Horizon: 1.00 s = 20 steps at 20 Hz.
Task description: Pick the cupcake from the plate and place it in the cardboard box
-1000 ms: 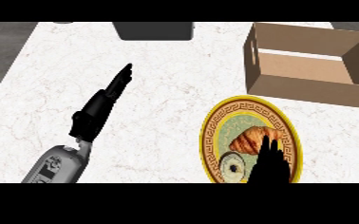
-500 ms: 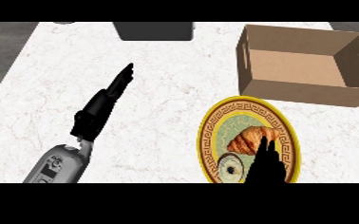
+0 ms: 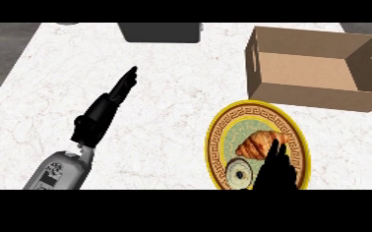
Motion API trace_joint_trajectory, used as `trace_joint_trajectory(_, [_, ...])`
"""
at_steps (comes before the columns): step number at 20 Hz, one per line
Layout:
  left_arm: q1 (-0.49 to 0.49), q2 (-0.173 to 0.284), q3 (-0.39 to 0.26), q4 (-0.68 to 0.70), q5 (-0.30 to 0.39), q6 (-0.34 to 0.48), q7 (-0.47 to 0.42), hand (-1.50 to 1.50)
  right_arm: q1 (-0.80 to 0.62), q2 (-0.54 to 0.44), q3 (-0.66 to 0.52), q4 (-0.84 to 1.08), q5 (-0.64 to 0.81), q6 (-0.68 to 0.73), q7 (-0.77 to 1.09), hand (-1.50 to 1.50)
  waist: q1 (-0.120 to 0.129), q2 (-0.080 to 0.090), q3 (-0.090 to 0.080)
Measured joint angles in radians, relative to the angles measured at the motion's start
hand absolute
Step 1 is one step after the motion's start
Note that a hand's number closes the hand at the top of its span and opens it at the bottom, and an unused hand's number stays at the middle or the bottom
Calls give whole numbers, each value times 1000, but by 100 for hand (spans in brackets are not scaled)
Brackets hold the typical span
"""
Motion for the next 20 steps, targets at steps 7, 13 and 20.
trace_joint_trajectory(7, [-4, -14, 17, 20, -6, -9, -11, 0, 2, -2, -17, 10, -4, 0, -21, 150, -4, -5, -5])
trace_joint_trajectory(13, [3, -18, 28, 22, -18, -21, -17, 0, -22, -25, -35, 29, 17, 23, -95, 150, -4, -6, -5])
trace_joint_trajectory(20, [-20, -38, 14, 26, -25, -25, -2, 0, -124, -290, 9, -7, -130, 110, -546, 150, 22, 6, 6])
